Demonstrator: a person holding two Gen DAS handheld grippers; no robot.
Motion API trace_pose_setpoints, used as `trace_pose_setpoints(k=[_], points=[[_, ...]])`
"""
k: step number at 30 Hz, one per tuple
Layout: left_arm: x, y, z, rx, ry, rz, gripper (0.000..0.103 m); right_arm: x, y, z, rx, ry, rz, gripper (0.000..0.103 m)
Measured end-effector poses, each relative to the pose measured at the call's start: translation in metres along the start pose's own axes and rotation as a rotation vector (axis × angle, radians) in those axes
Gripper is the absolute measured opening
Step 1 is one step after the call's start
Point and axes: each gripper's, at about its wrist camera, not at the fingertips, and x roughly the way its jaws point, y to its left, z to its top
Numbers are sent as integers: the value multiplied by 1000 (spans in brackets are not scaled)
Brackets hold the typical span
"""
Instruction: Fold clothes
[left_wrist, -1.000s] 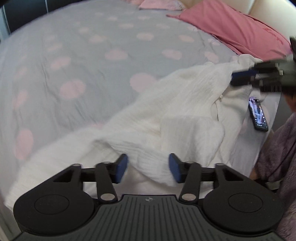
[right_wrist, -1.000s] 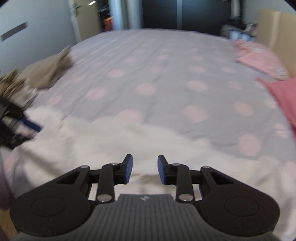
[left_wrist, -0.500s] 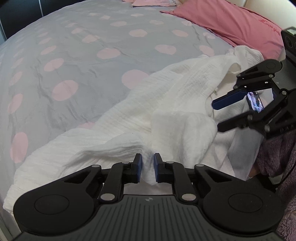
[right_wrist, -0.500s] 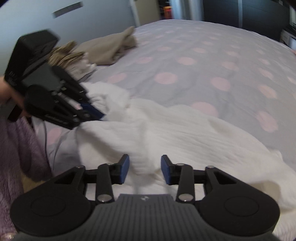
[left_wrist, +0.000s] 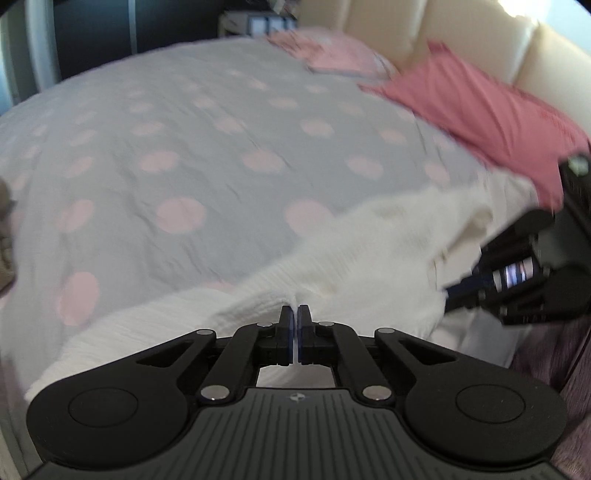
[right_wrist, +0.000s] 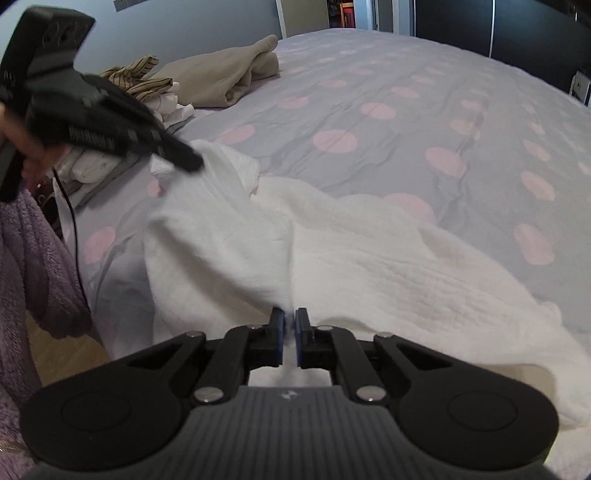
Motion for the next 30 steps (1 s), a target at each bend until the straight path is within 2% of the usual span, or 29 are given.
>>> trace_pose_setpoints(k=[5,9,14,15,17,22,26,30], points=[[-27,7,-4,-29,-74,33,0,-14,13,6,-63,-56,-30,6],[-42,18,-15,-66,-83,62,0,-20,31,12,-144,-75,8,6],[-43,12,-25,3,-90,-10,0,-12,57,7,-255,-11,60,6],[-42,8,-25,29,-90,-25,2,-10,61,5,-275,6,71,6],[-40,-4,-24,98,-87,-50,16,-11,67,0,-301,24,77,6],[-34,-47,-20,370,-54,-122,37,-18,71,-10,-321,36,86,6],[-20,-75,-6,543,23,-182,40,-24,73,-17,-342,34,77,6],[-2,-110,-1,789,119,-201,40,-29,73,-23,-348,31,74,6]])
